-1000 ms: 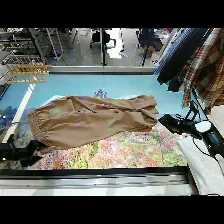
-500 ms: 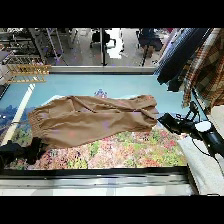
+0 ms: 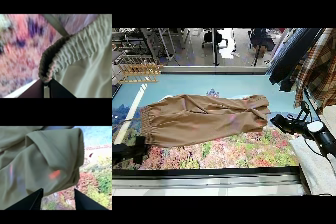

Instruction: Fold the clothes and pants, and hang the long-sleeved shirts on hangers.

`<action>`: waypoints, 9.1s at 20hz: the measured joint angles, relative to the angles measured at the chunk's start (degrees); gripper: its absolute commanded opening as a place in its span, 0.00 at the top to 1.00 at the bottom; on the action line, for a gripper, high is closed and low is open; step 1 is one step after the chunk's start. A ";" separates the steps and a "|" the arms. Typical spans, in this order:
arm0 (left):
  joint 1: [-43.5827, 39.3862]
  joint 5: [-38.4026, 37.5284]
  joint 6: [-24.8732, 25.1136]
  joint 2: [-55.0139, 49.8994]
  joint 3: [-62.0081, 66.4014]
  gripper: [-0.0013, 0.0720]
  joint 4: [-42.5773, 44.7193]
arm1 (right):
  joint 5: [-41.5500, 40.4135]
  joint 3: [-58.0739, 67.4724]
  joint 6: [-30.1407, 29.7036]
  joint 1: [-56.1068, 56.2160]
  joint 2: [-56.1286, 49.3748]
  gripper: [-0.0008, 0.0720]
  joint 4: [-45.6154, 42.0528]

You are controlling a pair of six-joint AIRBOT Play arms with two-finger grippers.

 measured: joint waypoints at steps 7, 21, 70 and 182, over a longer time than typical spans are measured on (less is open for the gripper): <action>20.90 4.48 14.08 0.11 7.82 0.96 0.52 | 1.49 0.00 -3.17 -0.11 -4.04 0.34 2.08; 26.36 6.84 20.44 -3.17 11.67 0.95 0.48 | 13.66 34.36 -13.92 10.49 -37.24 0.34 5.14; 27.23 14.05 34.64 -12.72 29.20 0.22 16.98 | 18.12 -2.82 -2.51 -0.15 -3.28 0.40 -18.75; 27.23 13.79 33.55 -26.36 30.03 0.95 6.01 | 31.32 -24.79 11.10 -19.76 9.60 0.50 -19.28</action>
